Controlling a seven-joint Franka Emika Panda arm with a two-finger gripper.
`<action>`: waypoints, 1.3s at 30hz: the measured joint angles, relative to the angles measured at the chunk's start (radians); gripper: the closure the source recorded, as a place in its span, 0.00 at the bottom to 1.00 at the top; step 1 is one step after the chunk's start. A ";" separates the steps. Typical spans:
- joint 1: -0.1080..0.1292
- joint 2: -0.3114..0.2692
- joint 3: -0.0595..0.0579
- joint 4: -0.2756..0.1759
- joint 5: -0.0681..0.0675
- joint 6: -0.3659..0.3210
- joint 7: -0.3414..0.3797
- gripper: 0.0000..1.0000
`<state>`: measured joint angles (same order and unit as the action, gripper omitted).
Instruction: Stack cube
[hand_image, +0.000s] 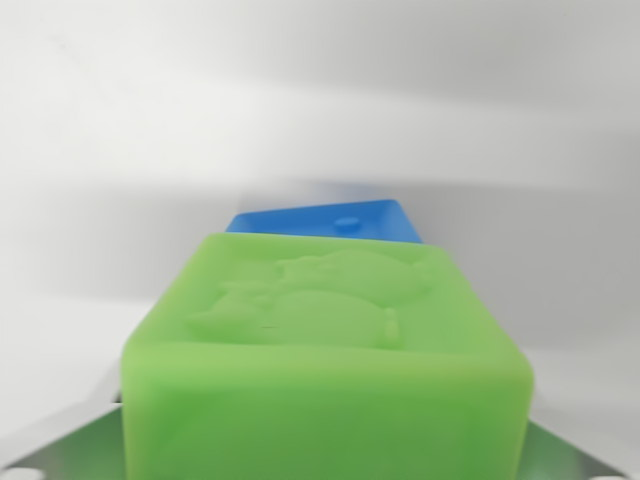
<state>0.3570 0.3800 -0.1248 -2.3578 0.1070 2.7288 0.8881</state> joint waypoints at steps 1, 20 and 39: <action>0.000 0.000 0.000 0.000 0.000 0.000 0.000 0.00; 0.000 0.000 0.000 0.000 0.000 0.000 0.000 0.00; 0.011 -0.071 -0.015 -0.007 -0.016 -0.060 0.011 0.00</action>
<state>0.3676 0.3090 -0.1394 -2.3646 0.0911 2.6687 0.8992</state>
